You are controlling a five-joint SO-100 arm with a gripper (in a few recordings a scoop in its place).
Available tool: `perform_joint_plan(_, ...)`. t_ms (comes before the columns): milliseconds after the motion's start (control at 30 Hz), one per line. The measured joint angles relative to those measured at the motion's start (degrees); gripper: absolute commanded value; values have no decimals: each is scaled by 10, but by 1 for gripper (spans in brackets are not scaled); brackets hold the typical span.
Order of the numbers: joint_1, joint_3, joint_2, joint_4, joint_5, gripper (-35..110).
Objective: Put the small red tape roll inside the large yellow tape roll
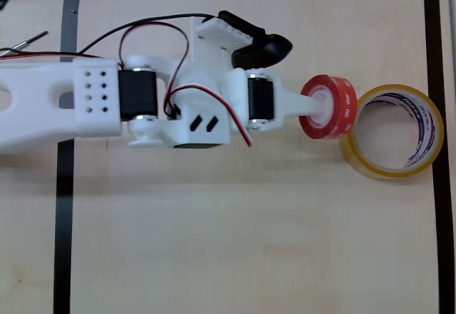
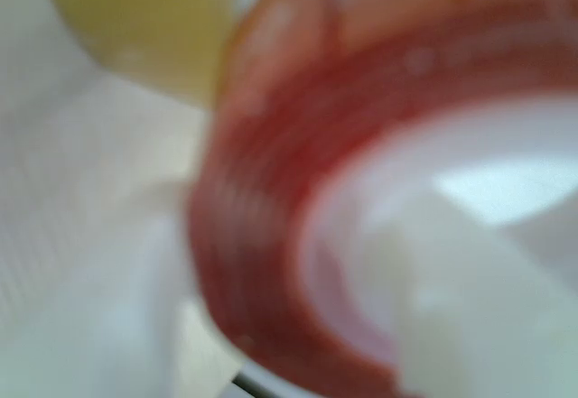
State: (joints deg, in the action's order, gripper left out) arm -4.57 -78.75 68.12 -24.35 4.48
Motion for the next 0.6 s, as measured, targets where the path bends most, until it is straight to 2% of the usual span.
perform_joint_plan(600, 13, 121, -86, 7, 0, 0)
